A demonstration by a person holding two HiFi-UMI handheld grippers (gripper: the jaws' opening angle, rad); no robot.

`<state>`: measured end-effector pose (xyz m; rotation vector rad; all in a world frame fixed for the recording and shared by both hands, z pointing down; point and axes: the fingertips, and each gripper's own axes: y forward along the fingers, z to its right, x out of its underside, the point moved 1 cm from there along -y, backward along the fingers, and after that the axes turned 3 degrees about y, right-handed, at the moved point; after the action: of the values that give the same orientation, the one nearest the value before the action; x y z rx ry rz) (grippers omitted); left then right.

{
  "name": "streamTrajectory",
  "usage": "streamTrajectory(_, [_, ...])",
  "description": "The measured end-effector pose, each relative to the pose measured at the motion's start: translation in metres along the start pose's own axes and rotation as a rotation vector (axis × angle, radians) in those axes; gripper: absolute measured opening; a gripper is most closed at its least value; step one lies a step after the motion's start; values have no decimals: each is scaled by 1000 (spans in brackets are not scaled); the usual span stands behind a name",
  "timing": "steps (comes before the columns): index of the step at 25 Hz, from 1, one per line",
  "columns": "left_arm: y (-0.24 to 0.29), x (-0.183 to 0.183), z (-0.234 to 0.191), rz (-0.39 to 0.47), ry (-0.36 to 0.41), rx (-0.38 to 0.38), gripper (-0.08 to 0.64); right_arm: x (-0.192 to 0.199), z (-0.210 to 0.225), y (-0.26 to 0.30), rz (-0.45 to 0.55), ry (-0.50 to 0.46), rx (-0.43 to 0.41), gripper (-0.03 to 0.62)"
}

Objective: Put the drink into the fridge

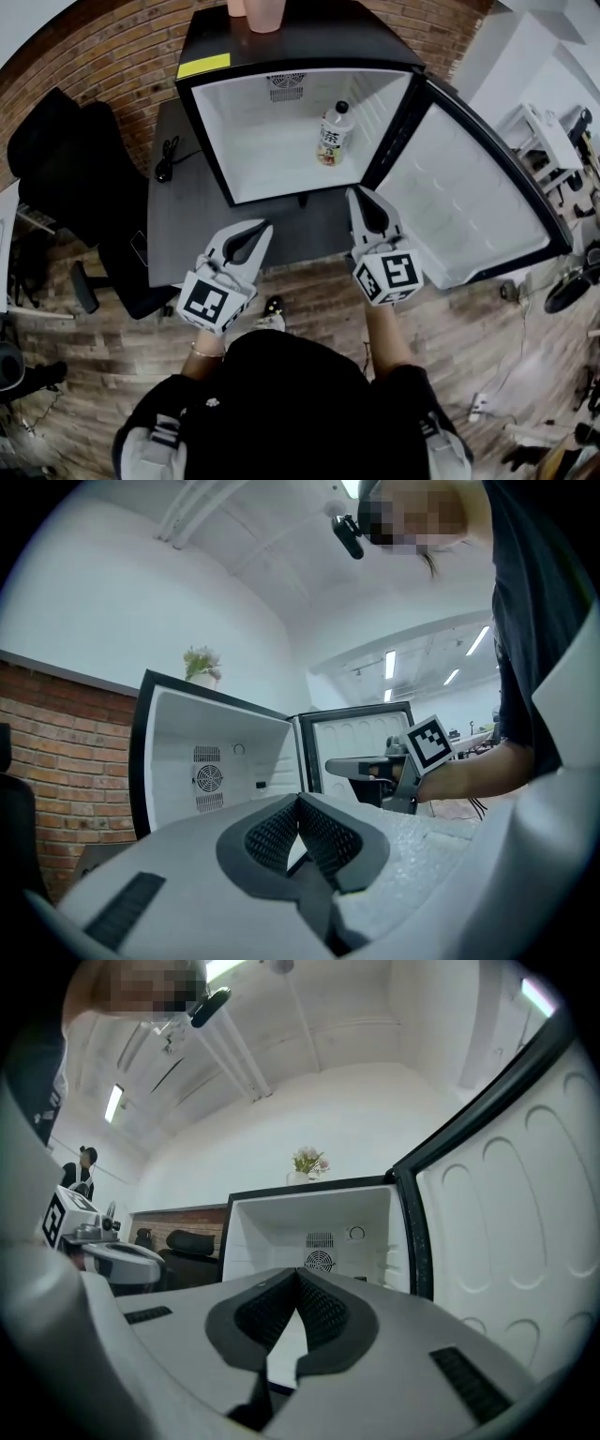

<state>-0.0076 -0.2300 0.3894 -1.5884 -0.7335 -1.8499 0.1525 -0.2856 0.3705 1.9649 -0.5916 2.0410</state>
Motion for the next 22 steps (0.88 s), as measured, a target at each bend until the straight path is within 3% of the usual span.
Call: streamTrajectory(22, [-47,5,61,-21,-5,19,-3,20,-58,-116,-26,87,34,-2])
